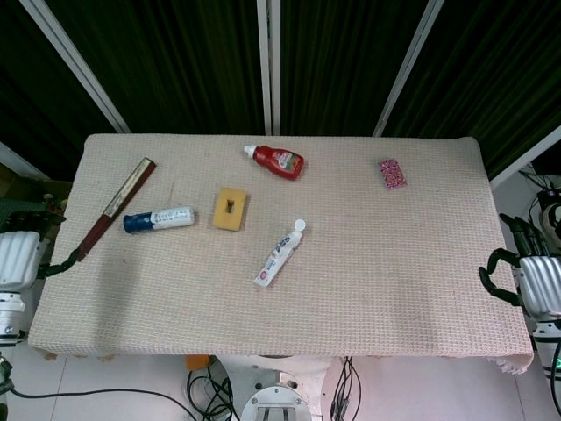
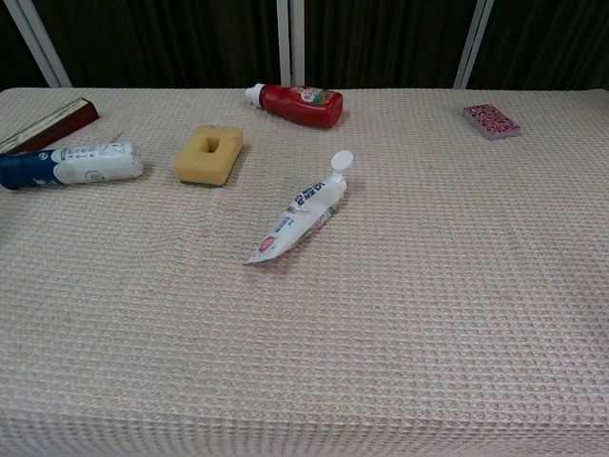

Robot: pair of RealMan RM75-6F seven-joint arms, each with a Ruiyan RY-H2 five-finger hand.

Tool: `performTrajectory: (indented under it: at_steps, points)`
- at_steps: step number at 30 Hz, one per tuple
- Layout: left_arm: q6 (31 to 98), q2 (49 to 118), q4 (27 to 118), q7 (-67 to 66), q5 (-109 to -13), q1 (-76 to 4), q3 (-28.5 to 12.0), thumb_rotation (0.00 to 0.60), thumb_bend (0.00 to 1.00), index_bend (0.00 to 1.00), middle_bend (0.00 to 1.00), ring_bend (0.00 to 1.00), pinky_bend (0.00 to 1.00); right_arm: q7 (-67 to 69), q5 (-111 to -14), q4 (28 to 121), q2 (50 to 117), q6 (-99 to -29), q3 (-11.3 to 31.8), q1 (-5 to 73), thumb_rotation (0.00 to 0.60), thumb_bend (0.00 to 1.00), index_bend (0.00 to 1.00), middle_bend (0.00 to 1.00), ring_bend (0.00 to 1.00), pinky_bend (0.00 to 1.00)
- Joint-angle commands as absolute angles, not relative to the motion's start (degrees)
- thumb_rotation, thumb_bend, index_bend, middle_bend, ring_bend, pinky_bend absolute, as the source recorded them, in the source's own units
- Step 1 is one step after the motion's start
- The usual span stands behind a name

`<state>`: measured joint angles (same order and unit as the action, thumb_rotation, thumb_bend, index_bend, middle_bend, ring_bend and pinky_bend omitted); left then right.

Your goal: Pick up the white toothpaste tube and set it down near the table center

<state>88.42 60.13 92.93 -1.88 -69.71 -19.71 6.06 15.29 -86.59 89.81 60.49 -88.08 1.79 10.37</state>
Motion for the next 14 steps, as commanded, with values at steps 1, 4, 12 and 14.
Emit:
performTrajectory:
  at_steps: [1, 4, 12, 14]
  points:
    - [93.59, 59.06, 93.39, -0.11, -73.94, -13.62, 8.84, 0.399, 0.25, 0.28, 0.25, 0.2, 0.17, 15.56, -87.99, 89.38, 61.54, -89.35, 1.25, 9.36, 0.6, 0.39, 0.03, 0.08, 0.0, 0.09]
    - [95.72, 58.5, 94.74, -0.15, -77.35, -10.68, 10.31, 0.398, 0.25, 0.28, 0.25, 0.2, 0.16, 15.38, -89.96, 89.0, 62.43, -90.72, 0.77, 8.57, 0.6, 0.39, 0.03, 0.08, 0.0, 0.09]
    - [96.92, 59.1, 97.6, -6.61, -83.1, -6.78, 11.36, 0.154, 0.24, 0.17, 0.16, 0.12, 0.11, 12.19, -91.92, 91.42, 62.27, -89.12, -0.81, 7.82, 0.6, 0.32, 0.0, 0.02, 0.0, 0.0]
    - [96.41, 59.4, 97.95, -8.39, -83.68, -6.33, 11.18, 0.15, 0.24, 0.17, 0.16, 0.12, 0.11, 11.59, -91.69, 92.35, 61.81, -88.42, -0.96, 7.68, 0.6, 0.31, 0.0, 0.01, 0.0, 0.0]
